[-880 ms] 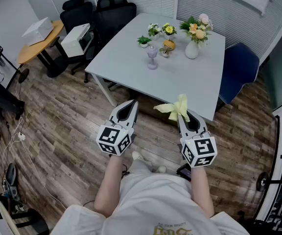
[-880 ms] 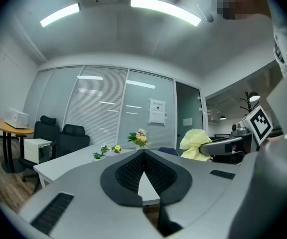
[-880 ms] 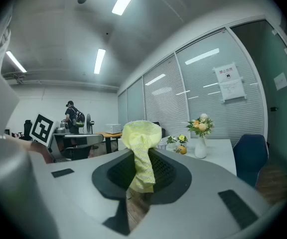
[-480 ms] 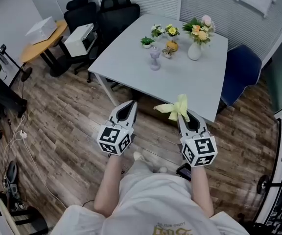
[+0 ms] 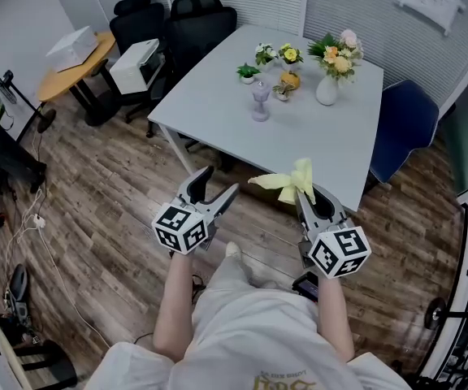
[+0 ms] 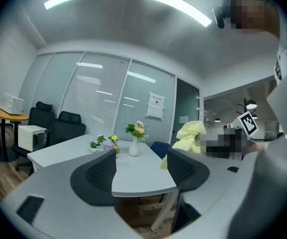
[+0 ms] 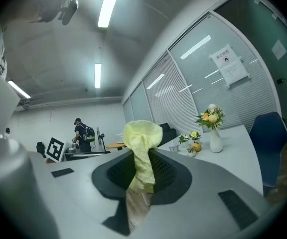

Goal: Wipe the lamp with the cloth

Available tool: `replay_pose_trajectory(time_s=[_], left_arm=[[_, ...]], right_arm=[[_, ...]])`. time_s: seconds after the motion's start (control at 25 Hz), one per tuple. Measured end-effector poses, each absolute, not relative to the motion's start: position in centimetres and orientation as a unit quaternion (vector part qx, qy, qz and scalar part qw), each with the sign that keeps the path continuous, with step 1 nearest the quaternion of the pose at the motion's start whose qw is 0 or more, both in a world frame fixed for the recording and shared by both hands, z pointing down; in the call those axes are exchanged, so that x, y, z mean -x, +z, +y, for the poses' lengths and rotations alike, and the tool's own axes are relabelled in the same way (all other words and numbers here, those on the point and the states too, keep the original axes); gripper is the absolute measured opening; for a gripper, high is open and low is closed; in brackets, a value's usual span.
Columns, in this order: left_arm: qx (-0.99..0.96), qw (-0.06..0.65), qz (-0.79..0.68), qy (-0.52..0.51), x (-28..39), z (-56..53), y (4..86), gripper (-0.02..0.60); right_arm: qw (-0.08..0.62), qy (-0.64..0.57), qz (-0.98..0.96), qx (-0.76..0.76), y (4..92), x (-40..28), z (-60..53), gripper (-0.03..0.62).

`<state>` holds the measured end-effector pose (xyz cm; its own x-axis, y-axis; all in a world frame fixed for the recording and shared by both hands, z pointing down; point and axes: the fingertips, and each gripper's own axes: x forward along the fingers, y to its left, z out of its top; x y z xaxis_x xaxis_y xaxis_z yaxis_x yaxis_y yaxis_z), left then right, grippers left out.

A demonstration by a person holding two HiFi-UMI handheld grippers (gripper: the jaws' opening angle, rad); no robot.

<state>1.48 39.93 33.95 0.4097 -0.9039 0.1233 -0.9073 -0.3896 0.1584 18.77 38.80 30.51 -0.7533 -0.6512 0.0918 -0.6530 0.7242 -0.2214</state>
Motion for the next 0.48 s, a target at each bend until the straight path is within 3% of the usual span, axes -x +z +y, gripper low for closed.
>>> replay_pose_trajectory(time_s=[0.48], left_arm=[[-0.847, 0.133, -0.514, 0.023, 2.4, 27.2, 38.0, 0.299]], right_arm=[[0.04, 0.122, -0.921, -0.367, 33.2, -14.4, 27.3, 0.071]])
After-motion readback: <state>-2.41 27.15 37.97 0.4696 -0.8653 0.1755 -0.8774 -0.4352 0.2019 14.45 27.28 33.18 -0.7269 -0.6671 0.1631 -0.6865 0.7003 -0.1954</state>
